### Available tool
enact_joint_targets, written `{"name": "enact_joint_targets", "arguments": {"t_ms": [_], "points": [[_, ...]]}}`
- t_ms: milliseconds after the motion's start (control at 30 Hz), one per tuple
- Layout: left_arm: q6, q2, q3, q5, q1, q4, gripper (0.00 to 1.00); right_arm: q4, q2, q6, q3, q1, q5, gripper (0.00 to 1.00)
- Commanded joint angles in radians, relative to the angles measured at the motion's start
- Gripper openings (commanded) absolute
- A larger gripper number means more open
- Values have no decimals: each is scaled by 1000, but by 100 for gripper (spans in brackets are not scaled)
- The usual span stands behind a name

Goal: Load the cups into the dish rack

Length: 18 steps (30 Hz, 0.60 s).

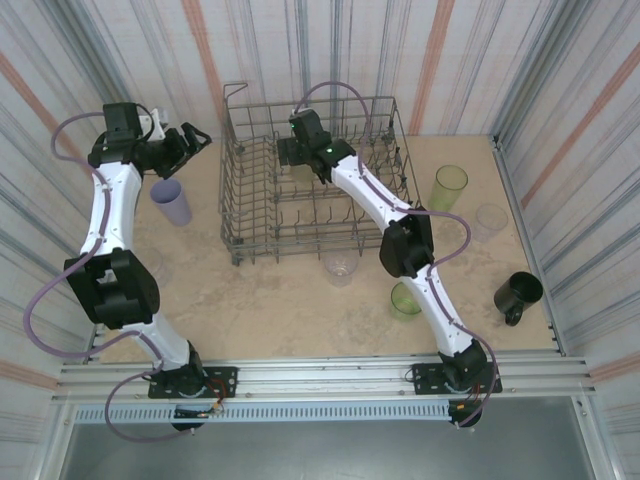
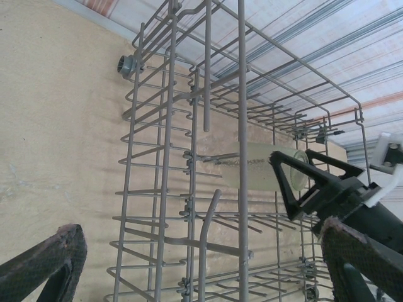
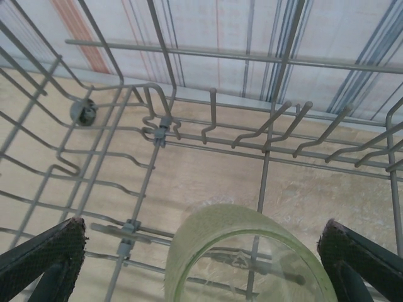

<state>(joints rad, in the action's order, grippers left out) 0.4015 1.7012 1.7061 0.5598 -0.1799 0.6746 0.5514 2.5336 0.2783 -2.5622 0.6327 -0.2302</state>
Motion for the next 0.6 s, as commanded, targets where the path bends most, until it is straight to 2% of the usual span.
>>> {"name": "enact_joint_targets", "arguments": {"t_ms": [0, 433, 567], "points": [[12, -20, -11, 21, -16, -21, 99, 37, -100, 35, -35, -7, 37, 99], [19, -22, -11, 27, -40, -20, 99, 139, -207, 79, -23, -32, 64, 99], [16, -21, -11, 21, -45, -21, 99, 163, -263, 82, 48, -29, 81, 99]]}}
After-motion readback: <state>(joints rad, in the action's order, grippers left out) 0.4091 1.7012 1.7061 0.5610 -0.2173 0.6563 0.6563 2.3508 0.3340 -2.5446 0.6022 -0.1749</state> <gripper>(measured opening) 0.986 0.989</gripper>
